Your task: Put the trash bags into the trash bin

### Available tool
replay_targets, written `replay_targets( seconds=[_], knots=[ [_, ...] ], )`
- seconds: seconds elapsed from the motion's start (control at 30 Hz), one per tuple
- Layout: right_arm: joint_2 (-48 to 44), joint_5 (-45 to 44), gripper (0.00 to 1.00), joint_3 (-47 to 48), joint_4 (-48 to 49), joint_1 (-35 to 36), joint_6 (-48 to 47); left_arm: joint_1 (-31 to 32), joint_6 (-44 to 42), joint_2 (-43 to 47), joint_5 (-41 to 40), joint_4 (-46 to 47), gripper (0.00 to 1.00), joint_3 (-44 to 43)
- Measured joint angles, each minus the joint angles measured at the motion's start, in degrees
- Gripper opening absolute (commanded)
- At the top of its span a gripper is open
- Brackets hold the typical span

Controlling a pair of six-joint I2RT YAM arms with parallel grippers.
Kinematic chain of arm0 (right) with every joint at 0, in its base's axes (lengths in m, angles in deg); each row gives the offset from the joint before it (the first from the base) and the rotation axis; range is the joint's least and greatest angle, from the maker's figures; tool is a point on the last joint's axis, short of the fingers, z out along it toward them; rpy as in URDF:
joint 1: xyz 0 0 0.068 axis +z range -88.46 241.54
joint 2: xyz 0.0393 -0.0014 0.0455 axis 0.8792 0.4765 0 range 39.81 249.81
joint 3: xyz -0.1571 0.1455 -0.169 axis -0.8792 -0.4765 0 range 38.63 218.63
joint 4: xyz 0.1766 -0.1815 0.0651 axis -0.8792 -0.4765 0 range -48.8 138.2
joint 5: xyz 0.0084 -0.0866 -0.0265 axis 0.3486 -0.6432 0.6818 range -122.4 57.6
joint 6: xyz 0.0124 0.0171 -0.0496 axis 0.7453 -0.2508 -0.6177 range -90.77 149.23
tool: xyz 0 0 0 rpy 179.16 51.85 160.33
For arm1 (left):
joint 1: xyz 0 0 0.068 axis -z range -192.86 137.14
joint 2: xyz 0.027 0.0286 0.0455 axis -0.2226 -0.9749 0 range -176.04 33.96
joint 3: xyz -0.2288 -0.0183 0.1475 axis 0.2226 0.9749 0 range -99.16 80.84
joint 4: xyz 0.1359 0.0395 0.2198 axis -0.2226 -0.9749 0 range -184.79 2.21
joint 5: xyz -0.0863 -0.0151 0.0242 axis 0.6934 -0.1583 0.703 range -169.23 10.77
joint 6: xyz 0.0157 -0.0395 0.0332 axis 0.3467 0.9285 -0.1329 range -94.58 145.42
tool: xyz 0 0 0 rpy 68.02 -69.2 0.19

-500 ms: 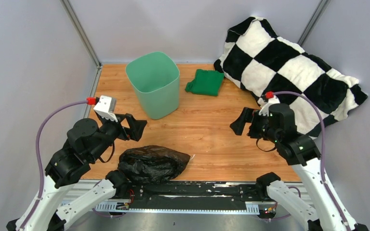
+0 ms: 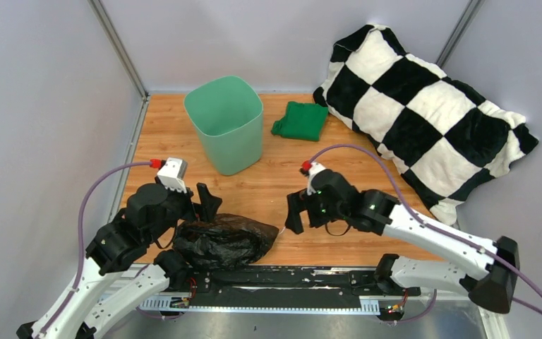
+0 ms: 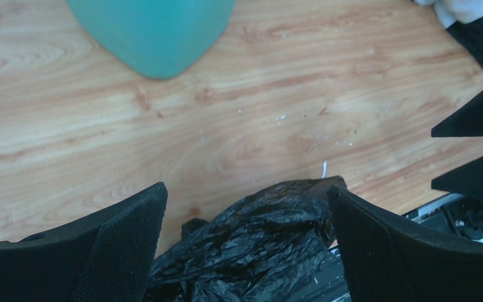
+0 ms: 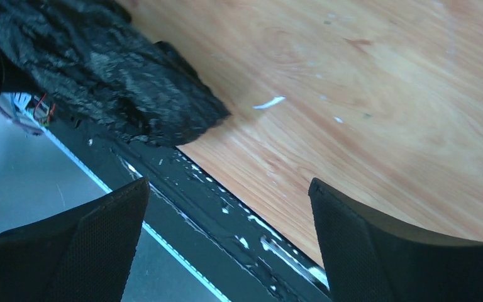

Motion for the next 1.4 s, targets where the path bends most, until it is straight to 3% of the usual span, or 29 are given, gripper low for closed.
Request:
replay_targets(
  seconds=[0.23, 0.4, 0.43, 0.5, 0.57, 0.63, 0.67, 0.9, 1.13, 1.4],
  knots=[
    [11.47, -2.08, 0.94, -0.28, 12.55, 12.39, -1.88, 0.0, 3.67, 0.74, 0.9, -2.12, 1.0, 3.1],
    [21.99, -2.49, 0.82, -0.13, 18.05, 14.86, -2.73, 0.0, 7.02, -0.63, 1.46, -3.32, 1.0, 3.43],
    [23.47, -2.78, 0.77, -0.09, 18.58, 14.88, -2.71, 0.0, 7.65, -0.66, 1.51, -3.45, 1.0, 3.69],
    [25.64, -3.85, 0.56, 0.09, 19.54, 14.91, -2.45, 0.0, 8.52, -0.68, 1.6, -3.67, 1.0, 4.07],
    [26.69, -5.35, 0.26, 0.52, 19.82, 14.93, -1.81, 0.0, 9.27, -0.92, 1.77, -3.85, 1.0, 4.26],
    [27.06, -7.63, 0.03, 1.4, 19.65, 14.91, -0.79, 0.0, 9.62, -1.49, 1.97, -3.98, 1.0, 4.28],
    [27.06, -8.76, 0.01, 1.84, 19.5, 14.91, -0.33, 0.0, 9.79, -1.88, 2.01, -4.02, 1.0, 4.28],
    [21.92, -14.6, 0.0, 2.1, 16.28, 11.28, 1.81, 0.0, 10.19, -4.5, 2.58, -4.0, 1.0, 4.28],
    [8.28, -17.51, 0.0, -2.67, 15.04, 4.66, -0.81, 0.0, 11.23, -6.43, 2.95, -3.52, 0.99, 4.35],
    [4.24, -17.49, 0.0, -3.54, 12.87, 1.79, -7.1, 0.0, 9.53, -8.2, 7.98, 4.5, 0.91, 6.14]
  ],
)
